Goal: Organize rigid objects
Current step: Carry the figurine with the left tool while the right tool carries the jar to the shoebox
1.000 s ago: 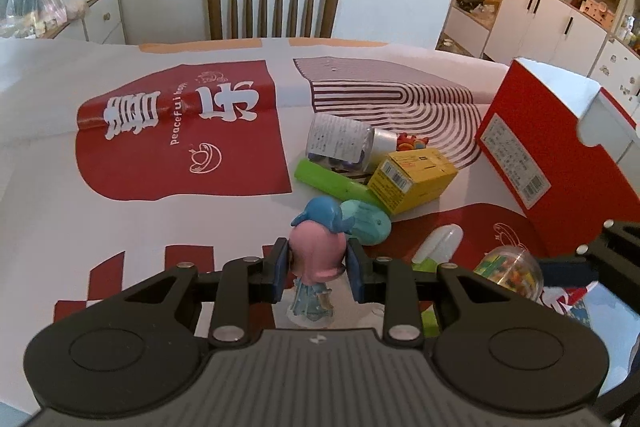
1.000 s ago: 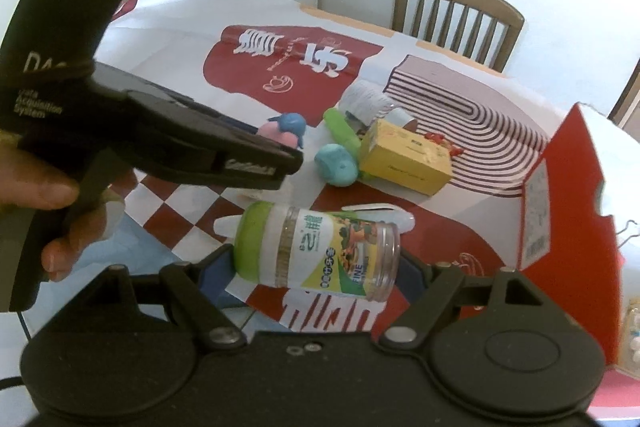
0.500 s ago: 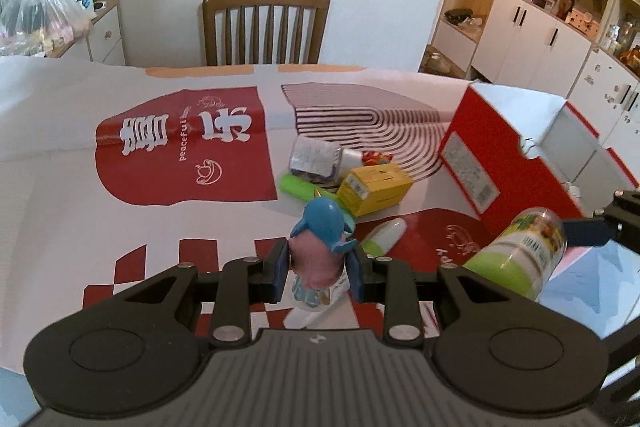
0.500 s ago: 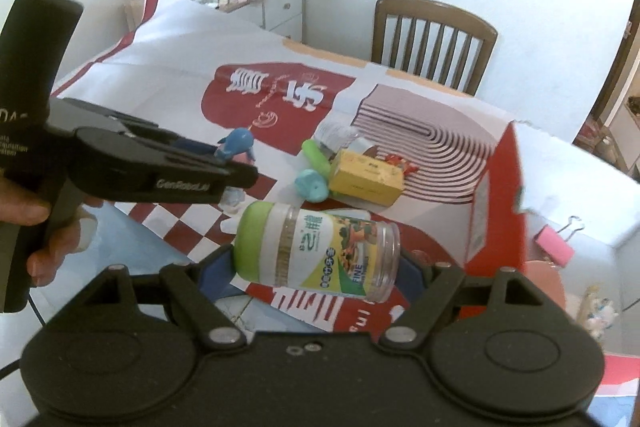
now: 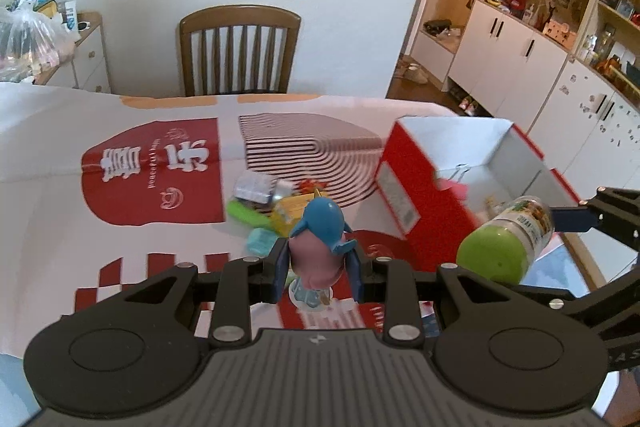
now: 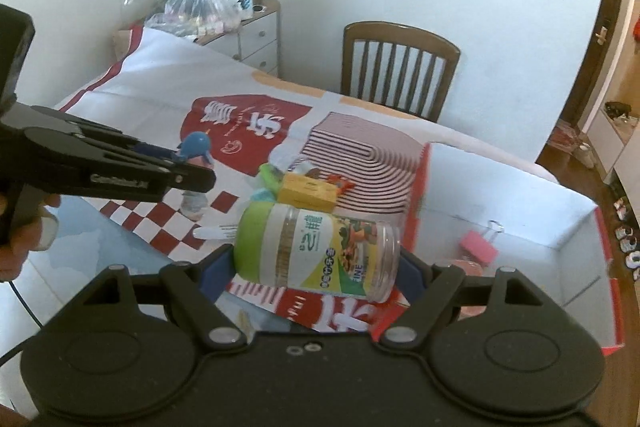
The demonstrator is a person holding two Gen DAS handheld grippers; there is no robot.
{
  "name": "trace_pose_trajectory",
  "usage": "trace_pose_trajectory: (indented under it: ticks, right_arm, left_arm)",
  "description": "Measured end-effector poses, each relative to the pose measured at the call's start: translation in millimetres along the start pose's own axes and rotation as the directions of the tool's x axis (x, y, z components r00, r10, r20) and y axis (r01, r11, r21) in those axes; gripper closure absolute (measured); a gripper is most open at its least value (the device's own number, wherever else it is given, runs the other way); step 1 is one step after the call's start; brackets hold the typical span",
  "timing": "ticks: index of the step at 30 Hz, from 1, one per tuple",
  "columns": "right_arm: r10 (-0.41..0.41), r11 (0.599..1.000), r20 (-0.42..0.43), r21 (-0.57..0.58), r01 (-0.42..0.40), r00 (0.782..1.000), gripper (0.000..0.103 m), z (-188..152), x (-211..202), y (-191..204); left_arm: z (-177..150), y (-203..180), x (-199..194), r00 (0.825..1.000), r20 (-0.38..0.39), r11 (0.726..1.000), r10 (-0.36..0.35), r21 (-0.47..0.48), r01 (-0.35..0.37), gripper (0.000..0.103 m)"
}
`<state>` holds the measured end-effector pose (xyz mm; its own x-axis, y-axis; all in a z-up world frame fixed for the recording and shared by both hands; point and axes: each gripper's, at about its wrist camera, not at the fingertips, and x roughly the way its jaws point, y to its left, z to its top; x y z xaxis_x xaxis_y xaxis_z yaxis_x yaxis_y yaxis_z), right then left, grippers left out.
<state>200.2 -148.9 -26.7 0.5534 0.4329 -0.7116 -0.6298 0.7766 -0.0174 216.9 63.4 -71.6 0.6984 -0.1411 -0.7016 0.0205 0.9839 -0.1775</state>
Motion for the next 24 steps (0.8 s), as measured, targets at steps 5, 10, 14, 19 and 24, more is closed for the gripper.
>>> trace_pose_trajectory:
  ticks: [5,10,14,19,24]
  right_arm:
    - [-0.021,1.000,0.014,0.015,0.020,1.000,0.022,-4.0,-14.6,-26.9]
    - [-0.044,0.998,0.022,0.036,0.043,0.999,0.022,-11.4,-25.4,-58.9]
    - [-0.055,0.997,0.021,0.047,0.054,0.998,0.021,-17.7,-30.9,-85.1]
    - [-0.065,0.997,0.021,0.050,0.064,0.998,0.021,-26.4,-35.4,-114.0]
    - [-0.077,0.995,0.012,0.059,0.076,0.997,0.021,-34.5,-34.4,-144.9]
  left_arm:
    - [9.5,-28.1,-4.7,1.000,0.016,1.000,-0.020,0.001,0.020,0.074]
    - [17.7,-60.4,-2.2,0.999,0.026,0.999,-0.040,0.019,0.040,0.074]
    - [22.4,-88.8,5.0,0.999,0.028,0.998,-0.046,0.039,0.045,0.074]
    - [26.5,-117.8,17.8,0.998,0.022,0.997,-0.064,0.032,0.063,0.074]
    - [30.5,-148.9,34.4,0.998,0.012,0.997,-0.068,0.046,0.067,0.073]
